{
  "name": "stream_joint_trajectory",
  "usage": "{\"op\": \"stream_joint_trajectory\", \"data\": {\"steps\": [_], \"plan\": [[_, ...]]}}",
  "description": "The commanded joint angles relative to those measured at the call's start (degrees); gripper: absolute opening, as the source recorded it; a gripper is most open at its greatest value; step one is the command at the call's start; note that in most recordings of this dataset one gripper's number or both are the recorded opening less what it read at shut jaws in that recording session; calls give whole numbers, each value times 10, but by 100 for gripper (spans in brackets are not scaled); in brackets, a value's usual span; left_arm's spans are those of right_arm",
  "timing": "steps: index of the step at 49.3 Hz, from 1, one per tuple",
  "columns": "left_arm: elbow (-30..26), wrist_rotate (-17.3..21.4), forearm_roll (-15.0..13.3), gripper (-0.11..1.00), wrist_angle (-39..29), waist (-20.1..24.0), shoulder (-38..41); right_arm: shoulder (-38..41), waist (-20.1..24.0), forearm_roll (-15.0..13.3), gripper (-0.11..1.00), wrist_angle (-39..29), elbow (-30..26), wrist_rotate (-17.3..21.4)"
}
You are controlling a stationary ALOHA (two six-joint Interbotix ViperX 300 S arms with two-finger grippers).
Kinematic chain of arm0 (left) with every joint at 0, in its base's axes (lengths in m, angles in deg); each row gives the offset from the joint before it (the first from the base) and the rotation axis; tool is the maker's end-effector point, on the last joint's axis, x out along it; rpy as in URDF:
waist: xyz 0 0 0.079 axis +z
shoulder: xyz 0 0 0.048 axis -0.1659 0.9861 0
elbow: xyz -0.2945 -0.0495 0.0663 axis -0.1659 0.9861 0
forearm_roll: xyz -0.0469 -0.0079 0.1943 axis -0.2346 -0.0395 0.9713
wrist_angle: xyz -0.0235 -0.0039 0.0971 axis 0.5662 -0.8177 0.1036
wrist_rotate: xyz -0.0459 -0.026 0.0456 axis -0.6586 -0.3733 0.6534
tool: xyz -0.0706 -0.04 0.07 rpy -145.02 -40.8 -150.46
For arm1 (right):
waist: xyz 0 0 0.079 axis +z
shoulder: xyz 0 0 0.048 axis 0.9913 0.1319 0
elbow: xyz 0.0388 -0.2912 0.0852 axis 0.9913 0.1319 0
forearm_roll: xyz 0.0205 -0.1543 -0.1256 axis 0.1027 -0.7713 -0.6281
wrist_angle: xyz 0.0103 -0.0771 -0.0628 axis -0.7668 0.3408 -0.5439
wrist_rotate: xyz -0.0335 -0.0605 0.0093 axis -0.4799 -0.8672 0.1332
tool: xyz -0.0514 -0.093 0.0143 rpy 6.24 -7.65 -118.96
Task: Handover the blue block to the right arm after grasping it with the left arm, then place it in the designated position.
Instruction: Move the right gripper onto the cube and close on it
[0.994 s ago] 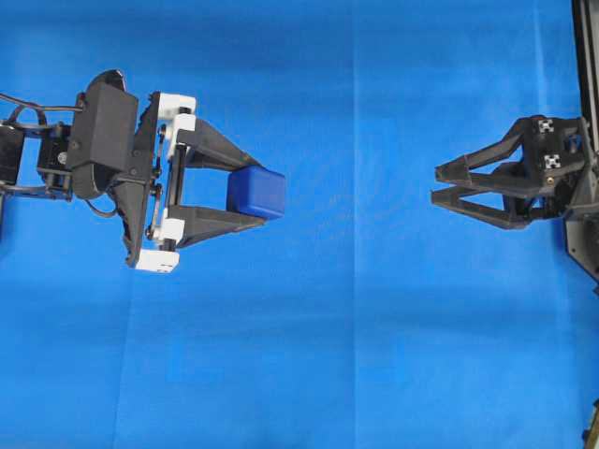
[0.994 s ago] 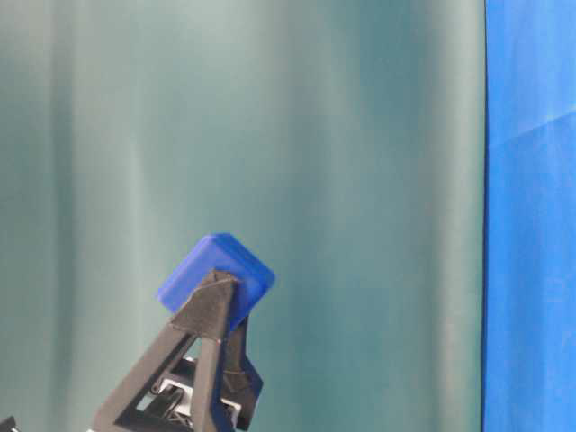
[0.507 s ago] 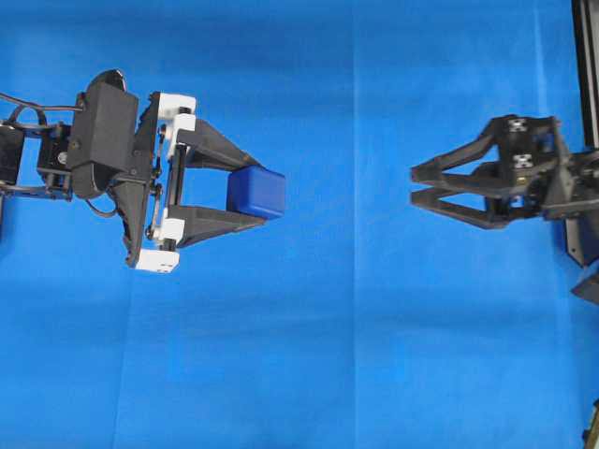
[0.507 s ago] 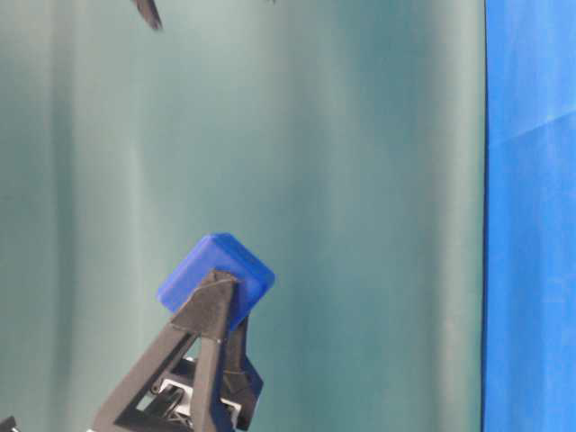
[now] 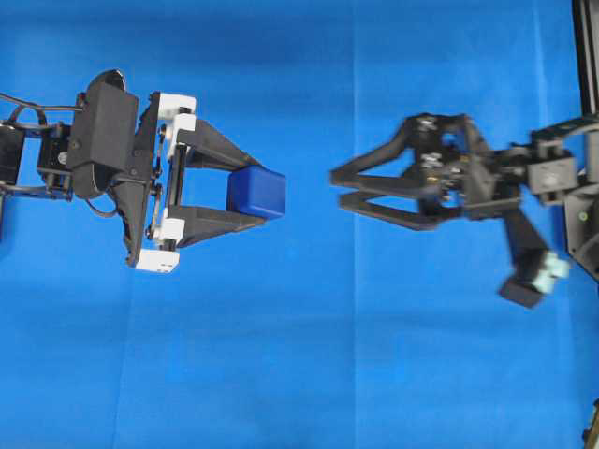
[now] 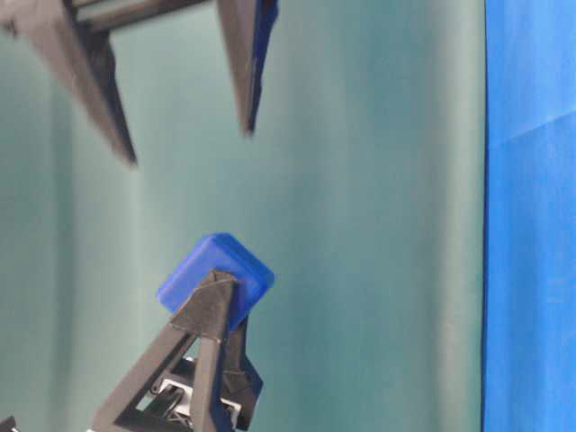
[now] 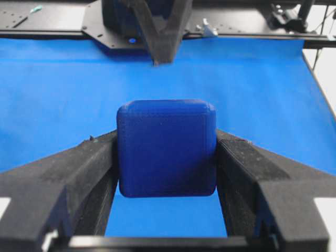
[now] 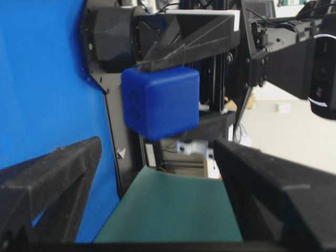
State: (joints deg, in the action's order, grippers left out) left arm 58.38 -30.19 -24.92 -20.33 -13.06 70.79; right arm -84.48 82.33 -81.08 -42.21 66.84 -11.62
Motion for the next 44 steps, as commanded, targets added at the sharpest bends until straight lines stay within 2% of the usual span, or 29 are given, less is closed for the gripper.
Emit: {"op": "stream_joint_trajectory", "data": {"steps": [1,24,44], "plan": [[-8,-1,0,48,5,2,-11,26,0,2,93,7,-40,2],[-8,-2,0,48,3,2,-11,133,1,0,93,-7,-149,2],[-7,-2,0,48,1,1,-12,150,1,0,93,-22,-171,2]]}}
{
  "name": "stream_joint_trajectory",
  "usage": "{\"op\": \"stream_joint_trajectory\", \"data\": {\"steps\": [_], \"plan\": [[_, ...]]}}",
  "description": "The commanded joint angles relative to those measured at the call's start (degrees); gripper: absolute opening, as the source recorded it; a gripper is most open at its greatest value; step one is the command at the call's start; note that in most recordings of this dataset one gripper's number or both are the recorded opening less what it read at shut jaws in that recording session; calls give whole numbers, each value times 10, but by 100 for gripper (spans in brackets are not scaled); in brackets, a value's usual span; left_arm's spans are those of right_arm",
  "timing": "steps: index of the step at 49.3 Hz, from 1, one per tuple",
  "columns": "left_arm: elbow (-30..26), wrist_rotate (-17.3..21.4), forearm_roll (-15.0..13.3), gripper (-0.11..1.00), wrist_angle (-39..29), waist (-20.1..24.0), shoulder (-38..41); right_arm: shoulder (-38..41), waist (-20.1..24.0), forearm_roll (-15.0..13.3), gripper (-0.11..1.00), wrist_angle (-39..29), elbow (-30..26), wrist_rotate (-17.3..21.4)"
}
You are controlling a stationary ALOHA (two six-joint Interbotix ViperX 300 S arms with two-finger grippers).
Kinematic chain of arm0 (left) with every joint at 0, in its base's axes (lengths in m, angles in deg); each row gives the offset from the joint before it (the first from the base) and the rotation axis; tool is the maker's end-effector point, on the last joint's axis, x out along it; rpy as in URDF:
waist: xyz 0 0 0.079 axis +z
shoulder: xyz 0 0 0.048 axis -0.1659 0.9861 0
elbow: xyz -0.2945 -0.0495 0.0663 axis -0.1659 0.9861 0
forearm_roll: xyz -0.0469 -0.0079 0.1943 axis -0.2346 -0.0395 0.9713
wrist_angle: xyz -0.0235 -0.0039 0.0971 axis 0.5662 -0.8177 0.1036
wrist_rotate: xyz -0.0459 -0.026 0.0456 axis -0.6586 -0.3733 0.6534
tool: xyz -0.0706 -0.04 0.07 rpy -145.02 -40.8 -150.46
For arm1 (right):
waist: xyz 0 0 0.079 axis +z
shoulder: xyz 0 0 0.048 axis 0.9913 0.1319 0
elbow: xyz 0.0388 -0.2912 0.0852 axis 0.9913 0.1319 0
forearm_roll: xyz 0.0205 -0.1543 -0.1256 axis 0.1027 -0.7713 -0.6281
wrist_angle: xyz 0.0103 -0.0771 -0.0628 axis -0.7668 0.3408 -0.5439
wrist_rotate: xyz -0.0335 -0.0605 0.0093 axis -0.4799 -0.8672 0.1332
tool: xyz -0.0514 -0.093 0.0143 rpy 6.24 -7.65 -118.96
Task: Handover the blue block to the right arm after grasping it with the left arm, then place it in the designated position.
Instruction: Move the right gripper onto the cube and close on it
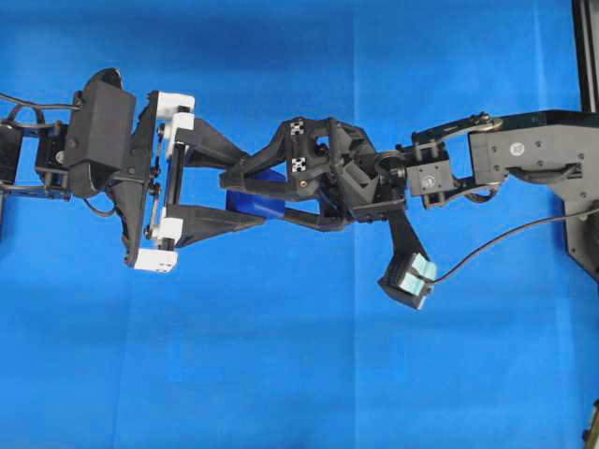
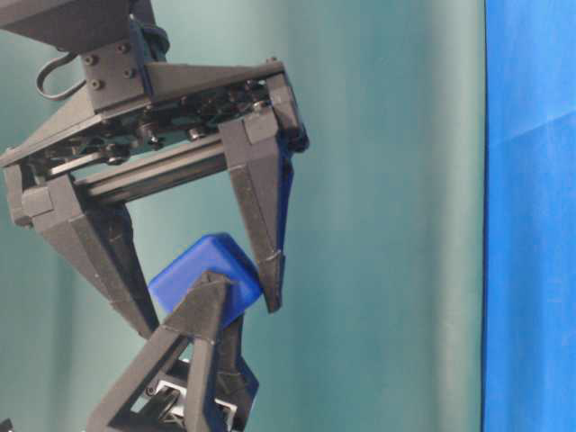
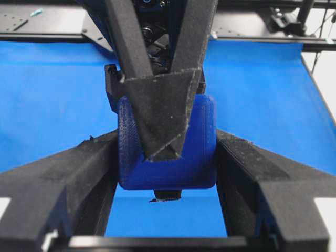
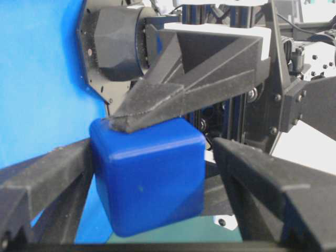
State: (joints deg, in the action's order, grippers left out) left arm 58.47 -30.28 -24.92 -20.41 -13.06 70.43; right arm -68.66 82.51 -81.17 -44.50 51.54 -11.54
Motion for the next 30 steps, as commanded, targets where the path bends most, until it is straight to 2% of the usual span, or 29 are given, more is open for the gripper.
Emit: {"op": "stream_joint_trajectory", "data": {"steps": [1,12,14,21,30], "plan": [[-8,-1,0,48,2,2,-9,-8,-1,1,92,0,-18,1],[-8,-4,0,48,1,2,-9,-10,-1,1,89,-18,-18,0],[-8,-4,0,48,-1,2,-9,-11,-1,1,83,-25,-19,0],[-9,-4,-1,48,-8,2,-8,-13,-1,1,48,-40,-23,1],[-9,-4,0,48,-8,1,-9,-13,-1,3,48,-52,-24,2]]}}
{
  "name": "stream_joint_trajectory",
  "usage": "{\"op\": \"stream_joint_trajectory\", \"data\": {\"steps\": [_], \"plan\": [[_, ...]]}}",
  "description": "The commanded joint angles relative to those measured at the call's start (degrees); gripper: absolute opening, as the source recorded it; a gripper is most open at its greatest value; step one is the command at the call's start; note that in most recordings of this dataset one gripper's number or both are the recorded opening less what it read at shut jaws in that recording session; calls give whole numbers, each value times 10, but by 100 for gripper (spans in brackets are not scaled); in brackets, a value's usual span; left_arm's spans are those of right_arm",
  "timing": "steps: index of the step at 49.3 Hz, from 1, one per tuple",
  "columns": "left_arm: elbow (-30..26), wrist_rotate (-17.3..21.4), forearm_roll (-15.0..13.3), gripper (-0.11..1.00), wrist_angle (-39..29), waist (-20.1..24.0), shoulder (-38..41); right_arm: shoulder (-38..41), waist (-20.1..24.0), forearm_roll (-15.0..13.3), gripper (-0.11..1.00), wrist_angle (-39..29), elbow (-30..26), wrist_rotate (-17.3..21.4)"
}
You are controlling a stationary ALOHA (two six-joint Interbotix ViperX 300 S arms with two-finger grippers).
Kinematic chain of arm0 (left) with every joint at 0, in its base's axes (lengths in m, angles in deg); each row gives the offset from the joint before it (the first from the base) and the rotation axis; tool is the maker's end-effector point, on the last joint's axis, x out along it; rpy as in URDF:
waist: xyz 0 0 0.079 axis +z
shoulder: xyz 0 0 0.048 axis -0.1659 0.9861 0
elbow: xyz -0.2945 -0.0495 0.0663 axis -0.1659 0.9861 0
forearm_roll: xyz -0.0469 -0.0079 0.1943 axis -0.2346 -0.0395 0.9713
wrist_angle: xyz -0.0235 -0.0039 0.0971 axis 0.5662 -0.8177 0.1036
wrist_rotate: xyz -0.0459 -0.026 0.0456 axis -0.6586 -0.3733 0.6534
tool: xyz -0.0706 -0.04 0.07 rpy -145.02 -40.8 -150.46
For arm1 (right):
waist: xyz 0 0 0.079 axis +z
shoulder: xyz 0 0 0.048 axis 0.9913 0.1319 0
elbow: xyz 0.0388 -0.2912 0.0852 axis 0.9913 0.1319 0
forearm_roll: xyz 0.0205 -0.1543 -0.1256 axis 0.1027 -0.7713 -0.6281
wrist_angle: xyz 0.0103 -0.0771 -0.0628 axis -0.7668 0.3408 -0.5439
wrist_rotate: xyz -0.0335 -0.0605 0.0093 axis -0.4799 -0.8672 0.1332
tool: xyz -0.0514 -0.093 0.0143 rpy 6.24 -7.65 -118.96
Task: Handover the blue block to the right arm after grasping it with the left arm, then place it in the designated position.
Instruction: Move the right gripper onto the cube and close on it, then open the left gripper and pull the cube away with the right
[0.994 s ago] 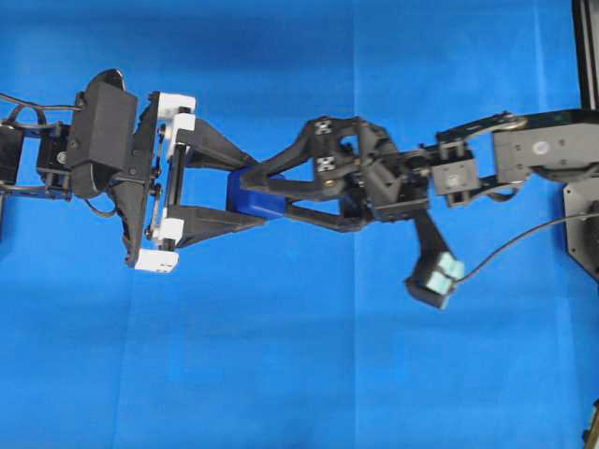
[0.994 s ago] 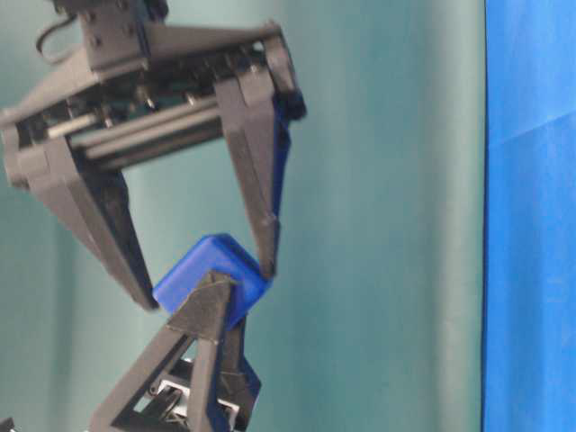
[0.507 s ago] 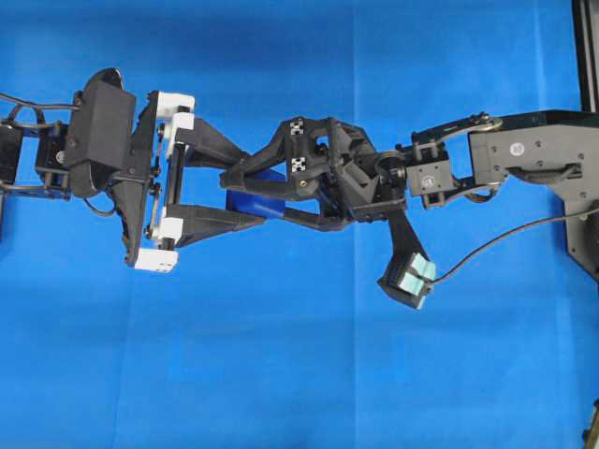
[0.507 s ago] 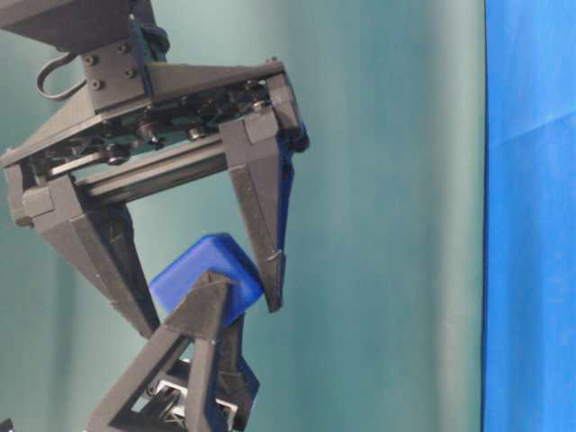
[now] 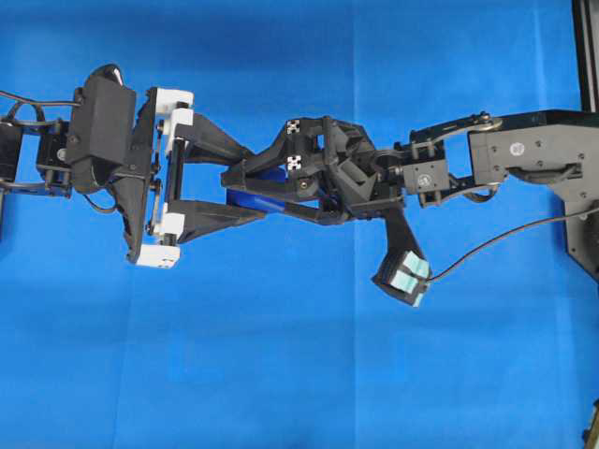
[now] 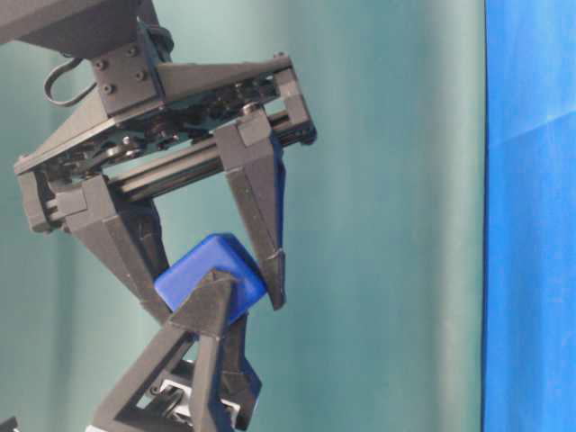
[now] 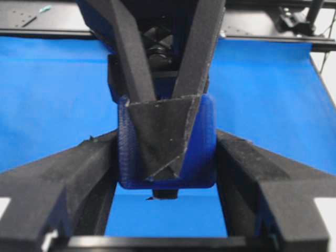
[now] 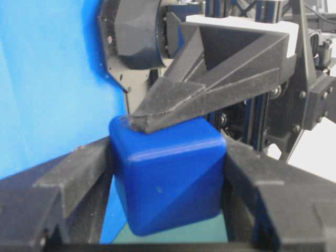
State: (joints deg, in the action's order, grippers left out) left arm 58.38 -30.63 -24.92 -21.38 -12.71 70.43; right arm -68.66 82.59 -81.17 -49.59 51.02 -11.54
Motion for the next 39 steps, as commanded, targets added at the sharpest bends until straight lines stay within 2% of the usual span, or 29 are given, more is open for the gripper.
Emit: {"op": "stream_joint_trajectory", "data": {"steps": [1,29,31,36,39], "plan": [[-8,-1,0,48,2,-2,-9,-13,-1,3,48,-2,-18,3],[-9,-2,0,49,5,-3,-9,-13,-2,3,48,-4,-18,7],[-9,-2,0,54,7,-4,-9,-13,-1,3,48,-4,-18,7],[-9,-2,0,81,10,-4,-10,-13,-1,3,48,-4,-18,7],[-10,-2,0,91,10,-4,-10,-13,-1,3,48,-4,-18,7]]}}
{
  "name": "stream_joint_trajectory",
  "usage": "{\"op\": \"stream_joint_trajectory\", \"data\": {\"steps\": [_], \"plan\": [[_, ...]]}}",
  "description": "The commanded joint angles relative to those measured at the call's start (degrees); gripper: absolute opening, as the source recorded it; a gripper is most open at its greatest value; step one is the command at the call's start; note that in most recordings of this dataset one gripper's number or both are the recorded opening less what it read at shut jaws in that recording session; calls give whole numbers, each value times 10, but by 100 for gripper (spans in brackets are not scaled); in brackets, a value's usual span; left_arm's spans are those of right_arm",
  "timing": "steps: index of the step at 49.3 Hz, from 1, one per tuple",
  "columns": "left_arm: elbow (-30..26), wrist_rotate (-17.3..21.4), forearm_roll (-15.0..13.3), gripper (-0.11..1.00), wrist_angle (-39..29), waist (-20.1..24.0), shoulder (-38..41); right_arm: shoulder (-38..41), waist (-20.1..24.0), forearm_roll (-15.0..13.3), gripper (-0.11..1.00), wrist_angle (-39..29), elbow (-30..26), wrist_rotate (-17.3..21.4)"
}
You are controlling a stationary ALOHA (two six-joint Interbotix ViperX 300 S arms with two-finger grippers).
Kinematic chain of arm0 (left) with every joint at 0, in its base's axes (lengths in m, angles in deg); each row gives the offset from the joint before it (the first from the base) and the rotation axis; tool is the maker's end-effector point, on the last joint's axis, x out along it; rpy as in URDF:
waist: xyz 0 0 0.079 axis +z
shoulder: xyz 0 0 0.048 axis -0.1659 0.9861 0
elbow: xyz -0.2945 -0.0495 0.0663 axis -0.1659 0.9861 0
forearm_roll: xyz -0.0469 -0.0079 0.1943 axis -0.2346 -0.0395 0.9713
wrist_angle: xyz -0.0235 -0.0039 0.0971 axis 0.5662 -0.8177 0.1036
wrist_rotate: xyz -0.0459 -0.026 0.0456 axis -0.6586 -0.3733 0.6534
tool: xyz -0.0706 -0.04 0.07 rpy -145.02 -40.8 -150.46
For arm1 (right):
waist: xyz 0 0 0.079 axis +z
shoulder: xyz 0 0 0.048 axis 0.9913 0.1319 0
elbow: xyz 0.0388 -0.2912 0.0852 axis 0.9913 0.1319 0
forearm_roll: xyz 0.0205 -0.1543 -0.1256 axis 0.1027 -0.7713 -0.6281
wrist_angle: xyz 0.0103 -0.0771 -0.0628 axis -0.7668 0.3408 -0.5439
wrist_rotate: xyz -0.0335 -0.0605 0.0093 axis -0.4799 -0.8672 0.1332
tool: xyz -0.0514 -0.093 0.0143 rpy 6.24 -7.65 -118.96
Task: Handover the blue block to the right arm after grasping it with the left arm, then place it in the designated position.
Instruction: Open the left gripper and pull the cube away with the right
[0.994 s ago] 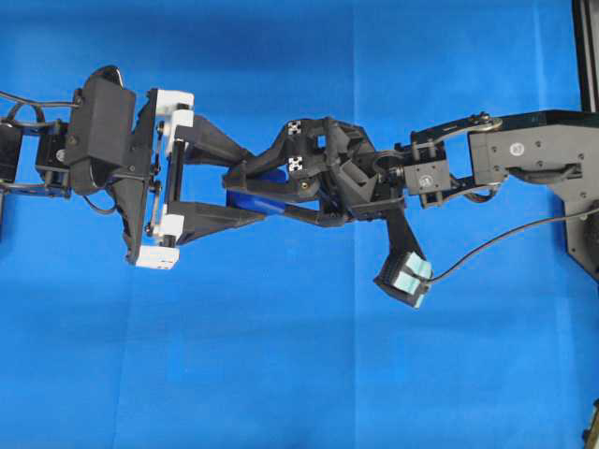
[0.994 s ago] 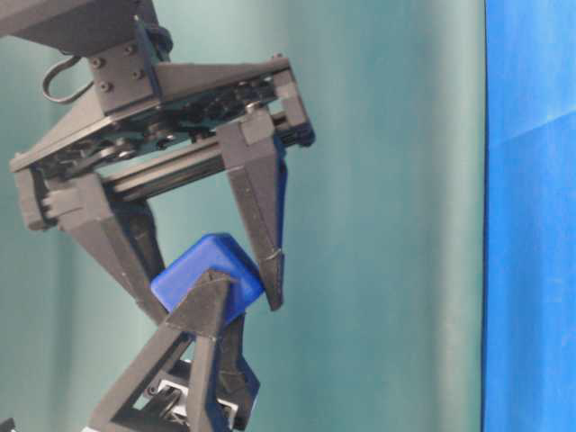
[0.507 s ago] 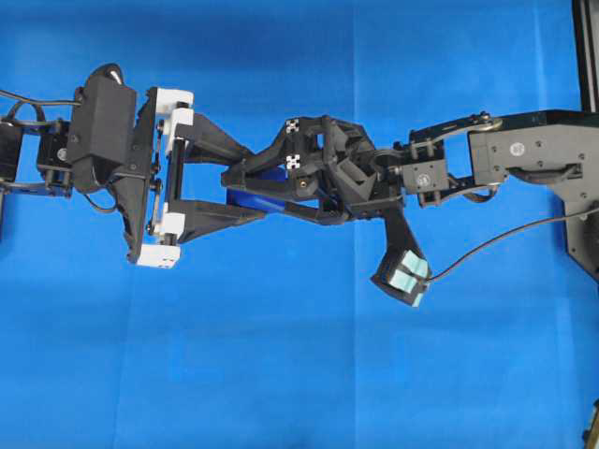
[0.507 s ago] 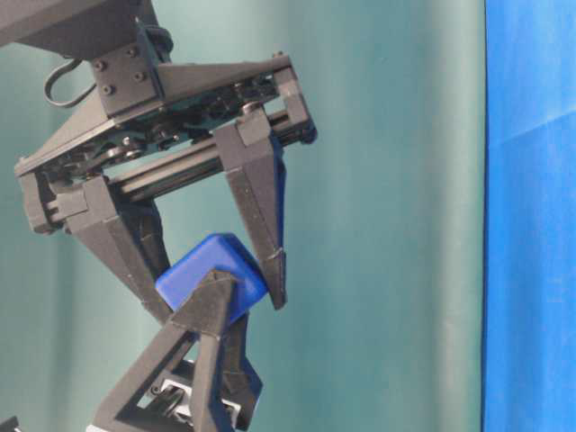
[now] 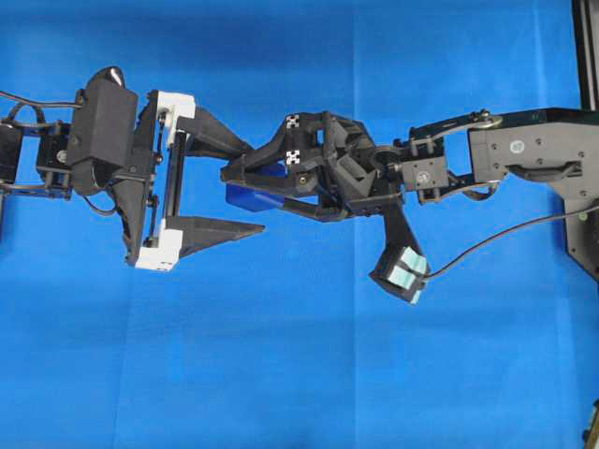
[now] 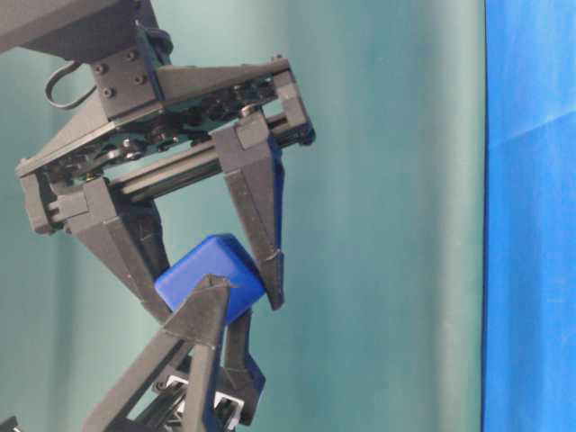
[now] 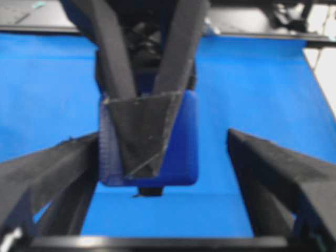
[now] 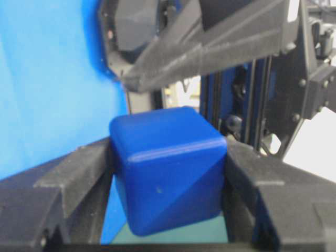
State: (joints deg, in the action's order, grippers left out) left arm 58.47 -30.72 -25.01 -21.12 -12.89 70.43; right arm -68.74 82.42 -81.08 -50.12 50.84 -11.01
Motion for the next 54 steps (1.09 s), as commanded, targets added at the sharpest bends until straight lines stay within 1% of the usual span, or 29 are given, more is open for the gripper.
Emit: {"op": "stream_joint_trajectory", "data": {"steps": [1,17,27,49,54], "plan": [[-10,0,1,92,8,-2,-10,-12,1,2,48,2,-17,2],[-11,-1,0,93,8,-2,-11,-13,3,2,48,1,-15,2],[-4,0,1,93,8,-1,-21,-36,4,2,48,-14,2,2],[25,0,1,93,8,0,-61,-146,16,4,48,-49,96,3],[33,0,1,93,8,1,-70,-175,18,4,48,-58,118,9]]}}
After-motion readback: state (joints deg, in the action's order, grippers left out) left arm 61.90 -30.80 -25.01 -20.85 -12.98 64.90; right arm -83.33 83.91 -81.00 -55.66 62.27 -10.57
